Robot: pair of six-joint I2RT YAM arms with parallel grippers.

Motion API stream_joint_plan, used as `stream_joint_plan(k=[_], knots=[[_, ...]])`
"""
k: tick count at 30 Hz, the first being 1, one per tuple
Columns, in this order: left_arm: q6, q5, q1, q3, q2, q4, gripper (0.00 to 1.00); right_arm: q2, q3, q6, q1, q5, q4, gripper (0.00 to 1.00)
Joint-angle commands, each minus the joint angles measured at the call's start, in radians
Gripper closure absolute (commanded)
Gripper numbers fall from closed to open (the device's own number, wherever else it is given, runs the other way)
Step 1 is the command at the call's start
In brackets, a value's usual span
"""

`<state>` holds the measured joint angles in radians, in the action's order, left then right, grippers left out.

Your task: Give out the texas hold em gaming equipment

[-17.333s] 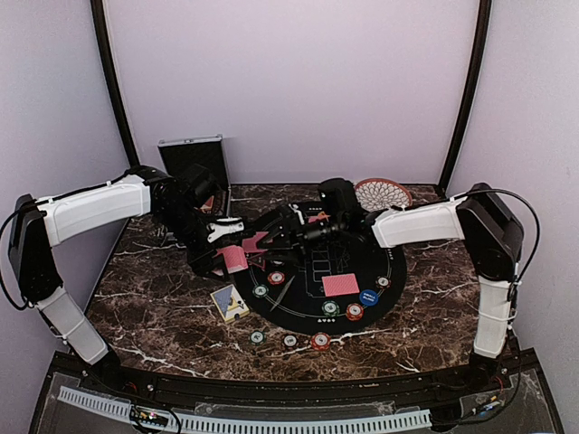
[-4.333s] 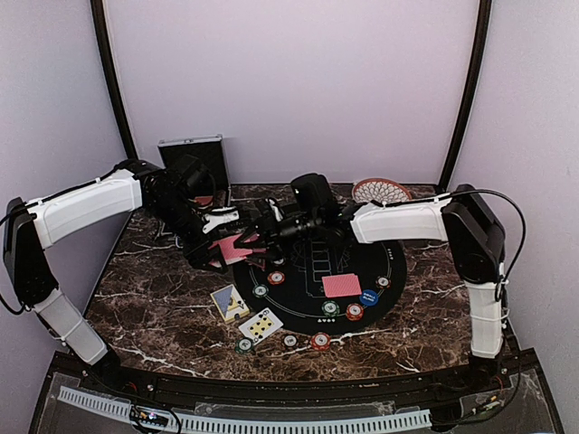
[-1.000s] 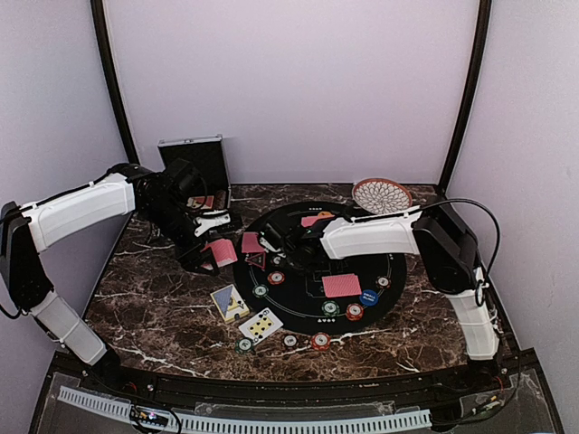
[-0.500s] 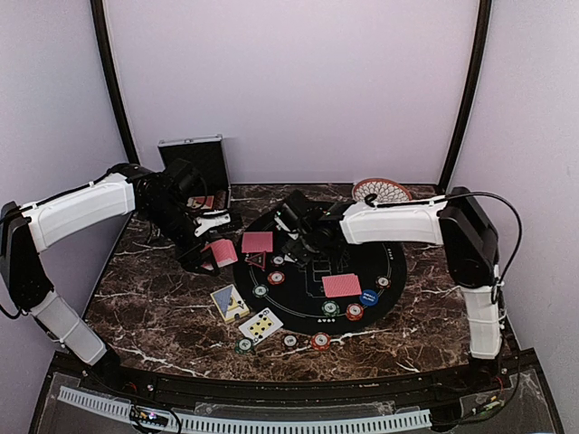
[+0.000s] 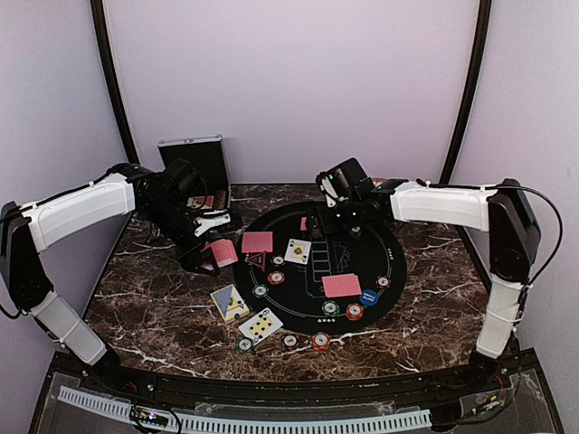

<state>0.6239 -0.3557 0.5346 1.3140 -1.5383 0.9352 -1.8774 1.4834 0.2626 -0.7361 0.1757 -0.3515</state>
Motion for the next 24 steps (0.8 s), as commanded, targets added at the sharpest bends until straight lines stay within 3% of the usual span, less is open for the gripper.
stream_joint_plan(k=[1, 9, 24], knots=[[0.004, -0.022, -0.005, 0.022, 0.027, 0.019, 1.00, 0.016, -0.137, 0.218, -0.014, -0.199, 0.117, 0.14], [0.005, -0.026, -0.005, 0.035, 0.022, 0.029, 1.00, -0.060, -0.175, 0.307, -0.030, -0.186, 0.136, 0.21], [0.002, -0.025, -0.005, 0.047, 0.010, 0.031, 1.00, -0.208, -0.068, 0.228, -0.133, 0.046, 0.034, 0.31]])
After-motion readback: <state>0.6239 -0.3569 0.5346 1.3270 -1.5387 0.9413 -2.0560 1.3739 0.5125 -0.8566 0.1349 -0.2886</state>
